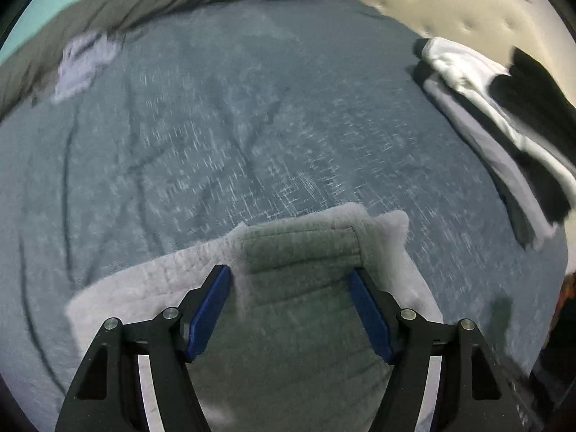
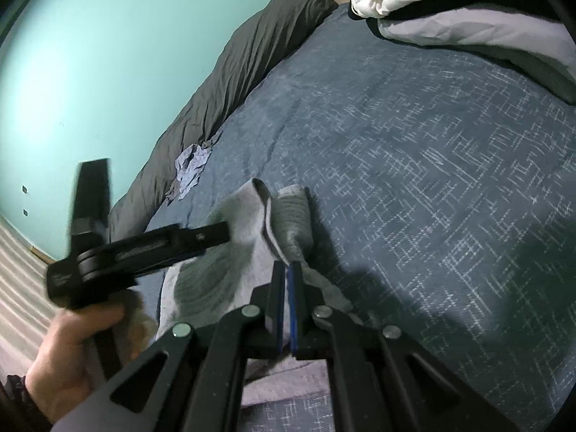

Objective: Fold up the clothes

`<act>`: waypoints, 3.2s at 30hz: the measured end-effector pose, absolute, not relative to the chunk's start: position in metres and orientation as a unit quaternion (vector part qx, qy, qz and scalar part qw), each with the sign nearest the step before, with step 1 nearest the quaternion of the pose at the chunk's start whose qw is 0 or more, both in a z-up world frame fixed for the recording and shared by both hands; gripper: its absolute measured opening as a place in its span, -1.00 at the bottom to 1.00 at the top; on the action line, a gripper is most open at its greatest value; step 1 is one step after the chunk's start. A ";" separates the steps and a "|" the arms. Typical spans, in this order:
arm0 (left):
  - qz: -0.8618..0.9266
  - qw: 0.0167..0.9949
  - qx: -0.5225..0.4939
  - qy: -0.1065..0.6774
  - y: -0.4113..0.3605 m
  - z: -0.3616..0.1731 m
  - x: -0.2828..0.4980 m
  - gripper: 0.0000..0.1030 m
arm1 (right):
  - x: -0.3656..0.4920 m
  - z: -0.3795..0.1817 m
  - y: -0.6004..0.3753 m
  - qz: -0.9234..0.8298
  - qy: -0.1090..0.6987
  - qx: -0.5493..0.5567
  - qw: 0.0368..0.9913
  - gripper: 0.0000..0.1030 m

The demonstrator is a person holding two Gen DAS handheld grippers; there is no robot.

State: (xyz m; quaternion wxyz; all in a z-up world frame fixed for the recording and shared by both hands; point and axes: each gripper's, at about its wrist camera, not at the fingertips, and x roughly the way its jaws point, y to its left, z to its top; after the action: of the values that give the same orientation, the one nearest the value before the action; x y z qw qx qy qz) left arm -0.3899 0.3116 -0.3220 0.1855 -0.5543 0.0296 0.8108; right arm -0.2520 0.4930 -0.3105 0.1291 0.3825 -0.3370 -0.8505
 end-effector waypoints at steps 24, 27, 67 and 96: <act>0.818 0.182 -0.546 0.016 0.203 -0.323 -0.268 0.41 | -0.245 -0.314 0.491 -0.854 -0.339 0.379 0.111 -1.00; 0.814 0.185 -0.550 0.029 0.206 -0.330 -0.269 0.41 | -0.243 -0.314 0.493 -0.856 -0.336 0.379 0.102 -0.93; 0.837 0.154 -0.522 -0.063 0.106 -0.293 -0.201 0.42 | -0.176 -0.293 0.464 -0.823 -0.390 0.400 0.101 -0.21; 0.813 0.193 -0.532 -0.136 0.086 -0.332 -0.330 0.59 | -0.223 -0.326 0.399 -0.778 -0.384 0.474 0.149 0.27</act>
State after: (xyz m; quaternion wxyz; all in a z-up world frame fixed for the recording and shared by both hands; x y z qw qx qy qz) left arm -0.3302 0.0856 -0.3321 0.1932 -0.5319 -0.1362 0.8132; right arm -0.2234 0.3987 -0.3260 0.1493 0.4735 -0.3843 -0.7783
